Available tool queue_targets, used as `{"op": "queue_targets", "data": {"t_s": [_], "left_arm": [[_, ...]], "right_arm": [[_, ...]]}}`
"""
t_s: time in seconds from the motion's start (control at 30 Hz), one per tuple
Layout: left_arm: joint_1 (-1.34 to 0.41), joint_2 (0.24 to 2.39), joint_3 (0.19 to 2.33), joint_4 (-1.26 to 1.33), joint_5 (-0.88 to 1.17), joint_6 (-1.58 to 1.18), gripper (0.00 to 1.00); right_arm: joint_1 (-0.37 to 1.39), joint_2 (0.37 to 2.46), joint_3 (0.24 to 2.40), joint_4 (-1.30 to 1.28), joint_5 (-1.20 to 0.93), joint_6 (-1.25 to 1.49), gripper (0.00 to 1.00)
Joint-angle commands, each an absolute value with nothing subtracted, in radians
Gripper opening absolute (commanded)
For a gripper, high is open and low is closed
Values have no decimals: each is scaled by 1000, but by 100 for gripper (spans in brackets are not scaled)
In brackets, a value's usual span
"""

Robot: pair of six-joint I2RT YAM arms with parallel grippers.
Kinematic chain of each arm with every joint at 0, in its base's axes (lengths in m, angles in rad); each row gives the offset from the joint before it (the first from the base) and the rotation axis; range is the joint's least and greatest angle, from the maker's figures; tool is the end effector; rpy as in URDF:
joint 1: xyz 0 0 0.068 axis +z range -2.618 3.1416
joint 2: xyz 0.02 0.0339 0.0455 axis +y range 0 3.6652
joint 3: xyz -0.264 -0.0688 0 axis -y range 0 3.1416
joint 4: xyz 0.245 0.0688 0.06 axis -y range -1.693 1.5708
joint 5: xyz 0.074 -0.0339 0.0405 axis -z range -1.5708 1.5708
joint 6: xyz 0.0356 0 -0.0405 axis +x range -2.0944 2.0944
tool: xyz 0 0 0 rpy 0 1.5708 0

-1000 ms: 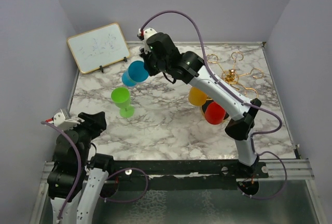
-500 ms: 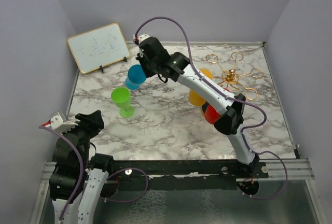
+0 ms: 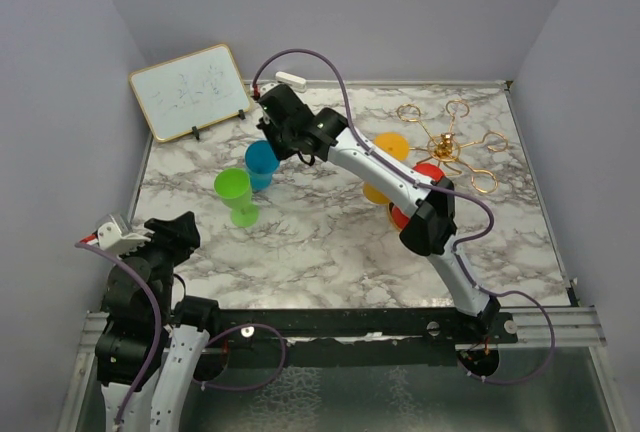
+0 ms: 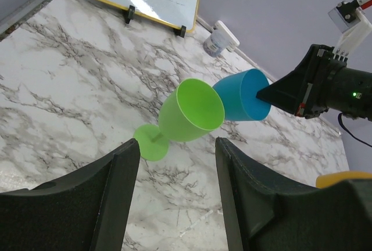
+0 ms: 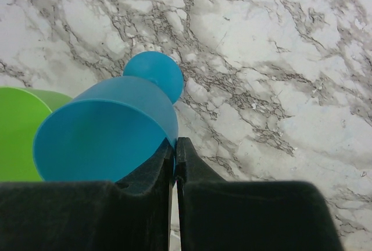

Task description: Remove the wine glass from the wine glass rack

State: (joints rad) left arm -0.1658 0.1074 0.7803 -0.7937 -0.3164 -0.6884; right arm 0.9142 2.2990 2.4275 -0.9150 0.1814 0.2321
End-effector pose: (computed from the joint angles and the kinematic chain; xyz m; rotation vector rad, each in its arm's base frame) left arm 0.0203 0.0078 0.3284 -0.6644 1.5641 -0.3732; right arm 0.3152 0.3984 0.3243 -0.7077 2.2600 0.3499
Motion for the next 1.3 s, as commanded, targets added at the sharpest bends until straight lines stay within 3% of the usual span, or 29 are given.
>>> {"op": "queue_targets", "data": {"t_s": [0.0,0.43,0.73,0.93,1.1,1.27], "left_arm": [[-163,100,772,-769,-325,-673,57],[-163,98,772,-768,-321,-670,56],[-163,104,772,-767,-322,-670,56],[-163,110,772,-768,-321,-669,56],[-163,117,774,-769,-319,-667,56],[-163,125,774,-768,-316,-666,56]], "right_arm": [[905,2329,2458,-880,146,245,7],[904,2339,2455,-839,129,252,13],[904,2238,2432,-823,118,256,20],[904,2075,2376,-812,31,264,20],[903,1825,2191,-676,-142,252,35],[903,1630,2051,-580,-152,207,34]]}}
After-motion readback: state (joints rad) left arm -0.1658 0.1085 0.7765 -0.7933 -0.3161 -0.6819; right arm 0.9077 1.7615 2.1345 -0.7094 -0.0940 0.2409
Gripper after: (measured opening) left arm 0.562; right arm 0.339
